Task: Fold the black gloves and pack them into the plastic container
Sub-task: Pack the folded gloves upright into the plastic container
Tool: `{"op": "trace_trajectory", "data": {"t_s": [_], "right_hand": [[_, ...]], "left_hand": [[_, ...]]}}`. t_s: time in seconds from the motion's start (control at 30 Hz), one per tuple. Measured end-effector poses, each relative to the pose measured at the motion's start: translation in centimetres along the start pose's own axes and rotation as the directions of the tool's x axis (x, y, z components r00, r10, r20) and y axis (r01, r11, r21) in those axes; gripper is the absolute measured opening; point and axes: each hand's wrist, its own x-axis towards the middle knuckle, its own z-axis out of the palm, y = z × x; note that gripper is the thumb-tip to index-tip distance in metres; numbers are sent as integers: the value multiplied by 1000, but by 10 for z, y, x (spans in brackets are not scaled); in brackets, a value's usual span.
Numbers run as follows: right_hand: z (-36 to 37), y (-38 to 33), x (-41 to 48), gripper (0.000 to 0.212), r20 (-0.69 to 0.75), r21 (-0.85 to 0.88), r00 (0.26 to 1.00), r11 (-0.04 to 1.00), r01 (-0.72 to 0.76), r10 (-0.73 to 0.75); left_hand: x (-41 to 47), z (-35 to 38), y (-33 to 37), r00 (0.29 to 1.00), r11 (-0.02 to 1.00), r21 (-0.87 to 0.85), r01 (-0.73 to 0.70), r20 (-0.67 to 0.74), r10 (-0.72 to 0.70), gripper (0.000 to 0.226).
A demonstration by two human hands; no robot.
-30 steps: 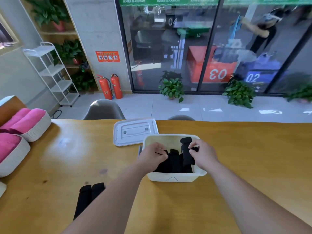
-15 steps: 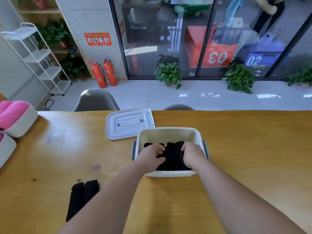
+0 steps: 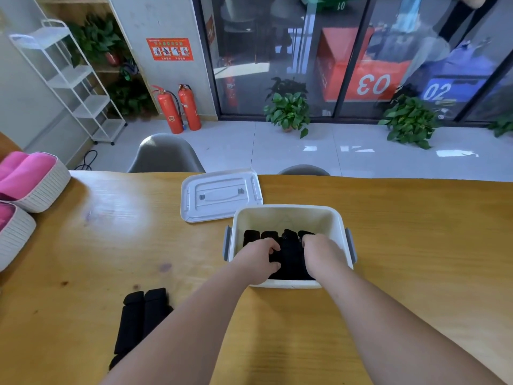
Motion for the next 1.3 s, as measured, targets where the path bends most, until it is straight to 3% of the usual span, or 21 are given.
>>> {"op": "trace_trajectory", "data": {"t_s": [0.17,0.27,0.43,0.67,0.8,0.97,1.13,1.3], "right_hand": [[2,1,12,48,198,-44,979,998,-45,53],[-12,-5,8,35,288,-129,956,992,-13,50],[-36,-16,-6,26,216,-154,976,988,29,5],[-49,-54,-41,35,-95,177,974,960,219,-205],[-58,-91,-70,45,-143,263,924,886,382,-355],[-51,-146,-95,49,-147,315,869,811,493,-472],[-26,-199,-107,48,-104,232,812,780,582,-575],[10,-238,-108,51,-2,177,799,786,592,-601]], "left_hand": [[-1,1,2,1000,1000,17,4,-2,-4,49],[-3,-1,3,998,1000,-17,-11,-56,10,46],[-16,-18,7,977,992,-101,-73,-209,51,38],[-59,-46,-11,910,982,-172,-76,-414,-2,38],[-92,-57,-36,862,980,-190,-61,-504,-44,40],[-139,-60,-90,832,973,-226,50,-530,-166,40],[-187,-50,-151,785,939,-278,204,-527,-326,39],[-222,-38,-197,760,896,-328,298,-486,-431,41]]}}
